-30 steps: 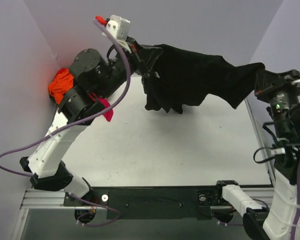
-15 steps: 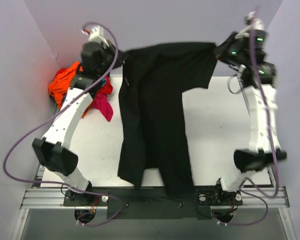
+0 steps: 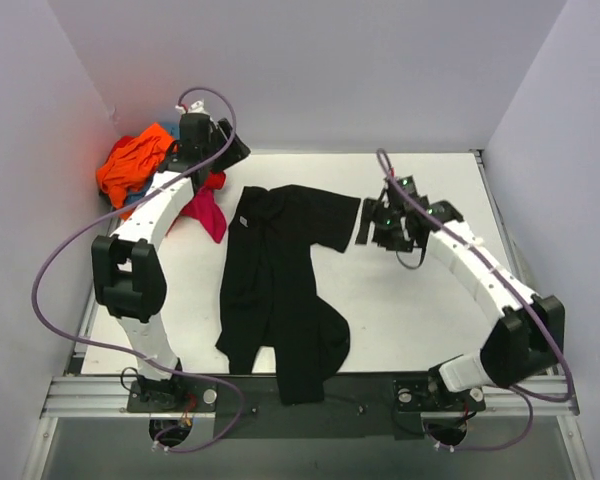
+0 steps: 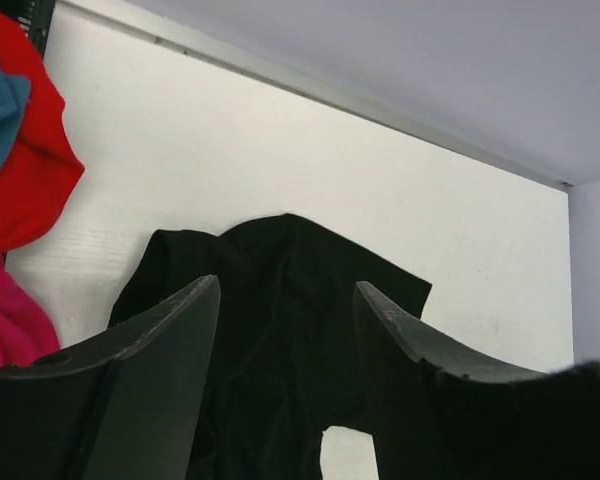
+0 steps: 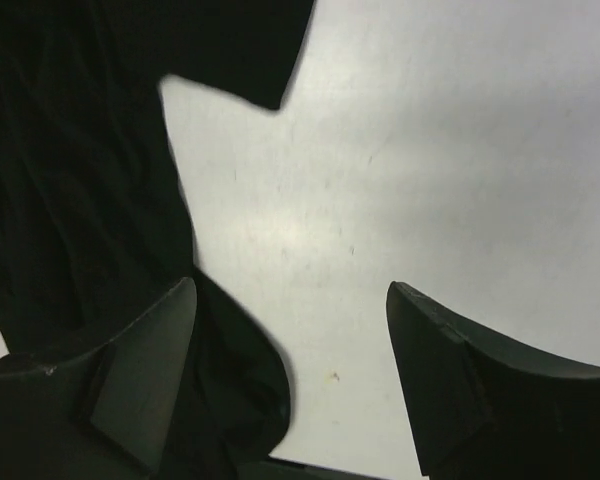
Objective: Fold and stack the t-shirts
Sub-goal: Flatten out the tshirt
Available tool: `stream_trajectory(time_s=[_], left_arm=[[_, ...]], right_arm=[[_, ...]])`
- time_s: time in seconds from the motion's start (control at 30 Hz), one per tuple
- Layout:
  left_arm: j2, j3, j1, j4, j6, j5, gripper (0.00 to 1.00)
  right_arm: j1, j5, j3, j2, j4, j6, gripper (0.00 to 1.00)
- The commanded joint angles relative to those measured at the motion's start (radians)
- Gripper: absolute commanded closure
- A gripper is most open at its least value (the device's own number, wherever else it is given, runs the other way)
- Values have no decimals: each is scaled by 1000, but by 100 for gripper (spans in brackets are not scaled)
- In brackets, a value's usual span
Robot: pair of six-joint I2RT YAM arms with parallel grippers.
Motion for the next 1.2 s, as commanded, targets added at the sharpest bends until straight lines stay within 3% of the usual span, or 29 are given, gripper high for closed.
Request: stream_trajectory(time_s=[0.0,0.17,0.27,0.4,0.6,0.87,0.97,1.07,1.17], left_arm=[[-113,40,-54,-112,70,-51,33],[-384,-304,-176,-97,57,-189,33],[-535,-572,-208,-60,21,-180,33],[-759,-763,-213,-122,11,-172,33],[-955,-892,-220,-195,-23,-125,36],[-956,-978,-220,-191,-60,-100,39],[-946,-988,-220,-185,-63,-95,40],[-936,-1001,-220,-165,-65,-85,41],[-923,-1022,-222,-136,-80,-65,44]], right_arm=[[202,118,-229,-141,55,68,29],[448,163,-377,-195,80,192,34],[626,193,-397,-175,80,290,36],[763,206,-414,-126,78,403,40],[910,192,-451,-97,88,534,42],[955,130,-484,16,199,601,48],[955,80,-484,62,224,610,59],[953,106,-466,44,195,604,84],[937,173,-458,-14,144,593,97]])
